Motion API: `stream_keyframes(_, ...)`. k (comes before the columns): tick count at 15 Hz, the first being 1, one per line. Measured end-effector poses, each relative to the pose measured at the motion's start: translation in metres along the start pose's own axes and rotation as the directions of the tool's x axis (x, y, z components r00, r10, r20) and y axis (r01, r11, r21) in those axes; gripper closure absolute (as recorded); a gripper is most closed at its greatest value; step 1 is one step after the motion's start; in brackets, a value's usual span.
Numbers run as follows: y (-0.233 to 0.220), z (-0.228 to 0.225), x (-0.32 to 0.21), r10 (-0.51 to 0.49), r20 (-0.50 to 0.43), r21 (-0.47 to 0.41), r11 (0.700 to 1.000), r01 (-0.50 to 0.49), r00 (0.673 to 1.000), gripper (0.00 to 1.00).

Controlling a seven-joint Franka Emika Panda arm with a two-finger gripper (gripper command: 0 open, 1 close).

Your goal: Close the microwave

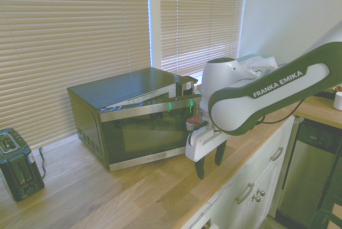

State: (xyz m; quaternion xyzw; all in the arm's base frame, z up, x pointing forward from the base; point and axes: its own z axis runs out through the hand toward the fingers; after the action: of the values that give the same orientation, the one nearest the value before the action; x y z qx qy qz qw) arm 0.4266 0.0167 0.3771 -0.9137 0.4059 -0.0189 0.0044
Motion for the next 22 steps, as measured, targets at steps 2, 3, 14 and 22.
stream_keyframes(2, 0.000, 0.000, 0.000, 0.002, 0.000, 0.000, 1.000, -0.002, 1.000, 0.00)
stream_keyframes(3, -0.002, -0.003, 0.002, 0.003, -0.005, 0.006, 1.000, -0.002, 1.000, 0.00)
stream_keyframes(14, -0.048, -0.069, 0.061, 0.017, -0.071, 0.081, 0.997, -0.011, 0.997, 0.00)
stream_keyframes(22, -0.090, -0.084, 0.123, 0.017, -0.131, 0.103, 0.995, -0.003, 0.991, 0.00)
